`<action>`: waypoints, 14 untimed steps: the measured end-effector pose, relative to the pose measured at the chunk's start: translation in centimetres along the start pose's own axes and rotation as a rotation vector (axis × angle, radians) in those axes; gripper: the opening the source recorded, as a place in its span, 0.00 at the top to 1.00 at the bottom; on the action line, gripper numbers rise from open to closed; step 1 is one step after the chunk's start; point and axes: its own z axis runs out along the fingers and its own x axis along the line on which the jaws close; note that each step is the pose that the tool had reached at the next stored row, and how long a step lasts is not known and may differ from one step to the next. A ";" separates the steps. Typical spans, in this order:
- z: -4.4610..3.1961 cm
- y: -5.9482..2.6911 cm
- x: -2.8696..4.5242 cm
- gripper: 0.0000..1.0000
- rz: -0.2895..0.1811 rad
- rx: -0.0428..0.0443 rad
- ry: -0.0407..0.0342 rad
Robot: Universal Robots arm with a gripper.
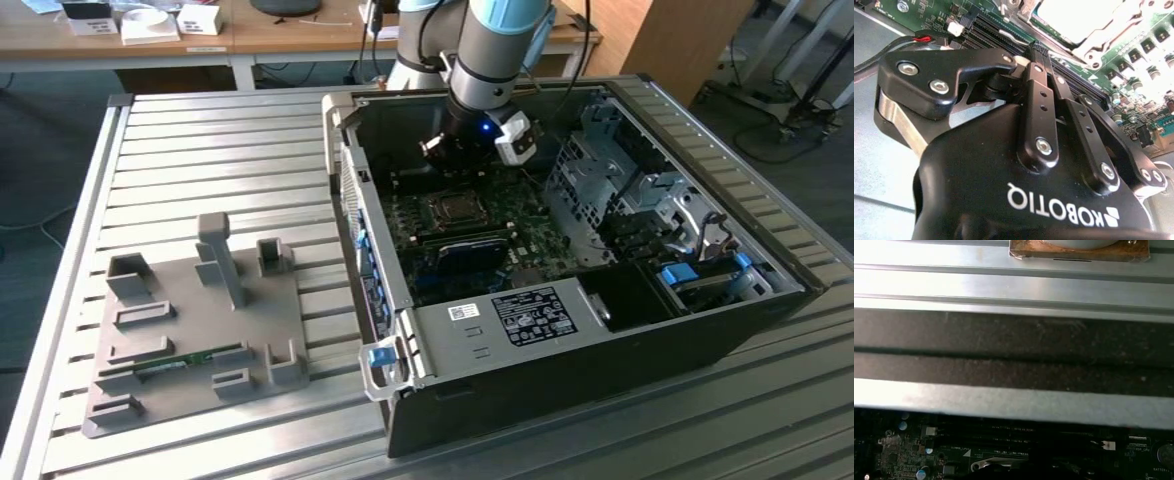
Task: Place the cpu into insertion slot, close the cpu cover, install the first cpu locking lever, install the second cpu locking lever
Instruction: 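Install the first cpu locking lever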
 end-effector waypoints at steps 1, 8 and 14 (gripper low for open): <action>0.03 -0.01 -0.04 0.89 0.000 0.0000 0.0000; 0.25 -0.06 -0.19 0.89 0.000 0.0001 0.0000; 0.35 -0.04 -0.34 0.89 0.000 -0.0003 -0.0002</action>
